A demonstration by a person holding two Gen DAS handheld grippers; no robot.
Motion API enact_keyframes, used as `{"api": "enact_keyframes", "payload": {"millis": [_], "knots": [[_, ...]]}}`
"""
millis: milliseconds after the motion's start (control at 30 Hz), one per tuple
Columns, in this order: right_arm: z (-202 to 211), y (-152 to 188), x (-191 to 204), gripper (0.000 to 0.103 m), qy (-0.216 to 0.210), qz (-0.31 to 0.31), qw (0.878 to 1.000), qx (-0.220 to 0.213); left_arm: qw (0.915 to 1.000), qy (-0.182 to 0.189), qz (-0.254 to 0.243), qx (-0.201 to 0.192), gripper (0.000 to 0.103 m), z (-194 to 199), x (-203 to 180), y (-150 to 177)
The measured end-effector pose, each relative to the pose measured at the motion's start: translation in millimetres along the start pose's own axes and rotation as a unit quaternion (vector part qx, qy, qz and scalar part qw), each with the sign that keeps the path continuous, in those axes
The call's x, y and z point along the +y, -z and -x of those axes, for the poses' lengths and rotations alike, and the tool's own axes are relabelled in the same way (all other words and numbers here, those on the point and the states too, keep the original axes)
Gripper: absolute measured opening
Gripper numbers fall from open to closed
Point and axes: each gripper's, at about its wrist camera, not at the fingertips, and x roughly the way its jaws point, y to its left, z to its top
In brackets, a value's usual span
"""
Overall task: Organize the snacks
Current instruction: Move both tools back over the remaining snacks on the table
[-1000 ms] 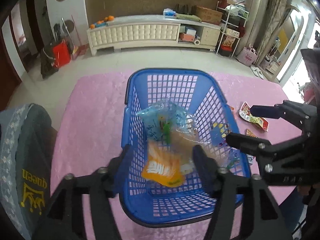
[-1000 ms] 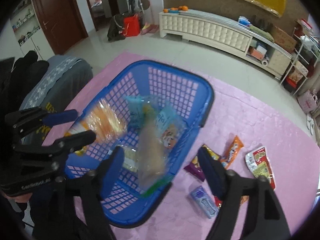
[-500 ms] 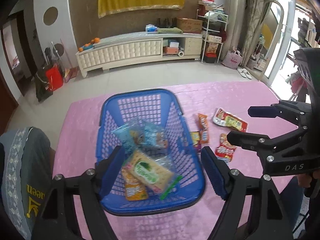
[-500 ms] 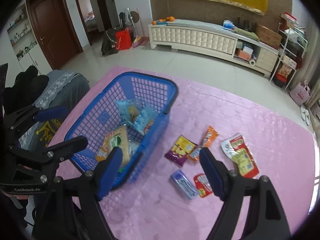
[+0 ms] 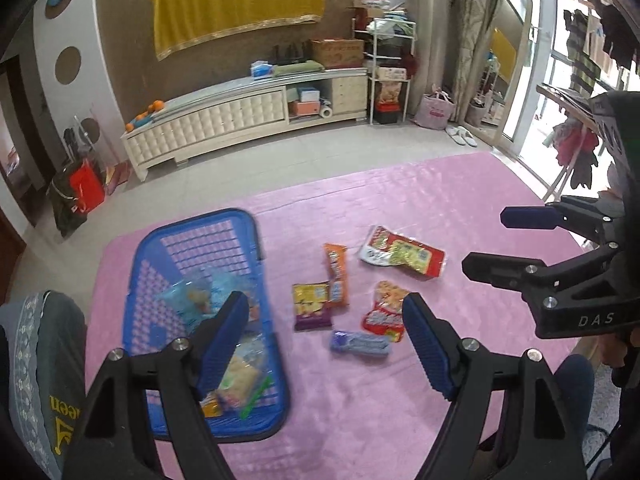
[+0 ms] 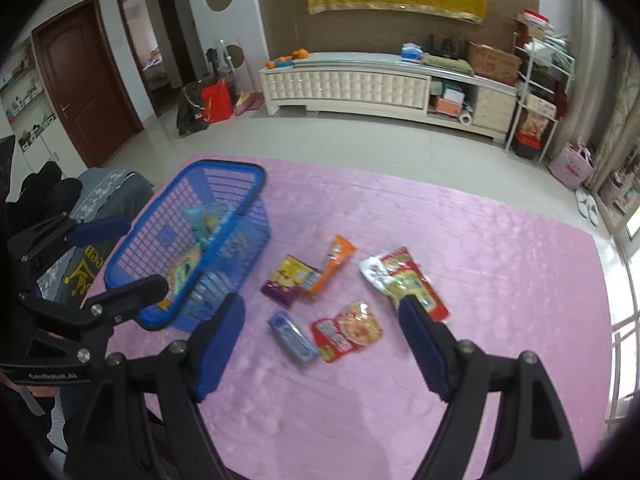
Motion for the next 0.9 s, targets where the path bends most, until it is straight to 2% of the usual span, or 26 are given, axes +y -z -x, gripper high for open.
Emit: {"api": "enact_keyframes", "payload": {"millis": [300,467,667,900], "knots": [[4,14,-59,0.083,0.007,-0.024,1.000,0.004,0.9996,0.015,-0.016,0.018,0.078,-36,-52,-16],[-10,20,-85,0.083,0.004,-0.024,1.000,0.018,0.9989,0.013,-0.023,0.038,0.078,-60,-72,-22],[-44,27,-110,0.083,-0.013,-0.027,0.998,0.052,0.9973,0.006,-0.013,0.071,0.078,-95,-80,-16],[-87,30,-114,0.083,-0.031,-0.005,0.996,0.082,0.9938,-0.010,0.026,0.108,0.078,-129,-66,-3]]}}
